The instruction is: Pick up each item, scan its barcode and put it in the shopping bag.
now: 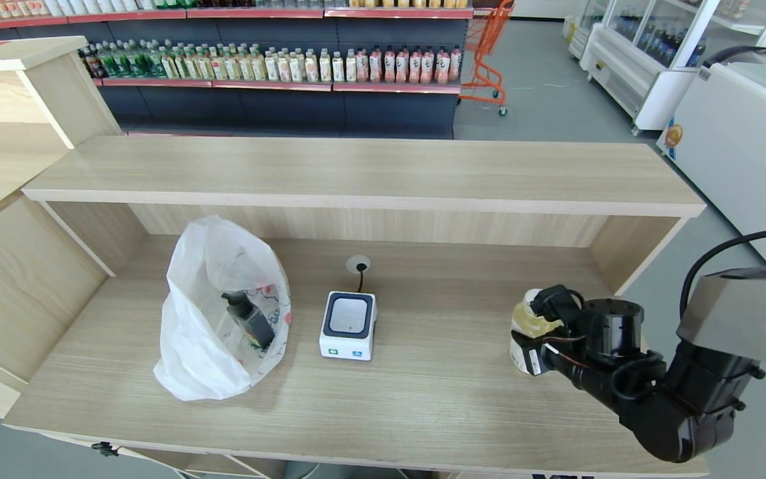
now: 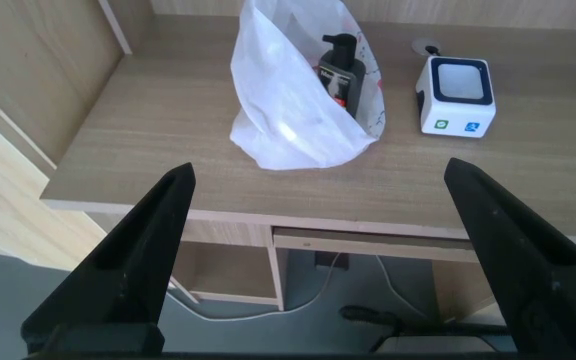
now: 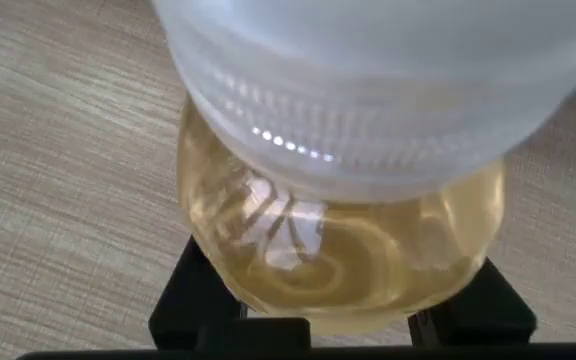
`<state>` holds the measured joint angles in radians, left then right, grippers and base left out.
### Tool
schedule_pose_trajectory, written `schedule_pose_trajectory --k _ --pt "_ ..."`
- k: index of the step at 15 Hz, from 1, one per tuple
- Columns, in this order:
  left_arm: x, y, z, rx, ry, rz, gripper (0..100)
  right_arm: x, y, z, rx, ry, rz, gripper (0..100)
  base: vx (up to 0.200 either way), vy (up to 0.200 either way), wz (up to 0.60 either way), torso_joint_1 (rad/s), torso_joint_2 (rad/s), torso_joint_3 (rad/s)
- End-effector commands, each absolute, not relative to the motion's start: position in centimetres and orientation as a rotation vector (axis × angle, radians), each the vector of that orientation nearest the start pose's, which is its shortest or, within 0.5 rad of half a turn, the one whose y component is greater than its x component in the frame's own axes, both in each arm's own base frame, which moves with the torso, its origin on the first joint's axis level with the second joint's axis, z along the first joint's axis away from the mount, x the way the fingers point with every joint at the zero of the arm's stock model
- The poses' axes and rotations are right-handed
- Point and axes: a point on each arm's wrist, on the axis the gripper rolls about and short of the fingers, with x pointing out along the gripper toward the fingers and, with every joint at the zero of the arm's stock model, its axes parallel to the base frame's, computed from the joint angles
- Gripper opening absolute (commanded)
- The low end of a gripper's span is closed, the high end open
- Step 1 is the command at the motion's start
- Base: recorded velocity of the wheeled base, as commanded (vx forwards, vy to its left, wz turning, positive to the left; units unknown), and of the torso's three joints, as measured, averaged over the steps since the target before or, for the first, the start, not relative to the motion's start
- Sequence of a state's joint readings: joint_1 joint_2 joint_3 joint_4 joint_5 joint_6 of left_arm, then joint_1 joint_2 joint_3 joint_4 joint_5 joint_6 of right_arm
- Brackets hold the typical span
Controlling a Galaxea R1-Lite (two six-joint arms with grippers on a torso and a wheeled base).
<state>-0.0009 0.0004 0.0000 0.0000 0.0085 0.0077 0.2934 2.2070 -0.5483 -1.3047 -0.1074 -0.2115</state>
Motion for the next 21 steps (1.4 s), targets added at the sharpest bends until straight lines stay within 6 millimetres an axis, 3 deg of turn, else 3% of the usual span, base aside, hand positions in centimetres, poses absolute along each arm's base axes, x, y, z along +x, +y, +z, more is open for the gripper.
schedule_pose_trajectory --k 1,8,10,12,14,17,21 --pt "-2.3 0.0 7.5 0.008 0.0 0.008 100 32.7 9.8 1.7 -0.286 0.331 0.227 0 0.0 0.0 0.0 0.0 0.0 0.0" --pt "-2.3 0.0 7.5 0.008 0.0 0.006 100 33.1 10.0 2.8 -0.257 0.217 0.218 0 0.0 0.0 0.0 0.0 0.0 0.0" --pt "-2.3 0.0 7.5 0.008 0.0 0.008 100 32.6 9.8 3.9 -0.21 0.169 0.21 0 0.0 0.0 0.0 0.0 0.0 0.0" --pt "-2.3 0.0 7.5 0.008 0.0 0.008 100 31.0 9.5 6.1 -0.089 0.142 0.254 0 0.0 0.0 0.0 0.0 0.0 0.0" --pt "-2.3 0.0 7.5 0.008 0.0 0.009 100 26.4 8.7 9.3 0.059 0.168 0.468 0 0.0 0.0 0.0 0.0 0.0 0.0" --pt "-2.3 0.0 7.5 0.008 0.0 0.008 100 22.9 8.1 12.9 0.126 0.212 0.648 0 0.0 0.0 0.0 0.0 0.0 0.0" --pt "-2.3 0.0 7.5 0.008 0.0 0.009 100 21.3 10.2 15.7 0.142 0.256 0.884 0 0.0 0.0 0.0 0.0 0.0 0.0"
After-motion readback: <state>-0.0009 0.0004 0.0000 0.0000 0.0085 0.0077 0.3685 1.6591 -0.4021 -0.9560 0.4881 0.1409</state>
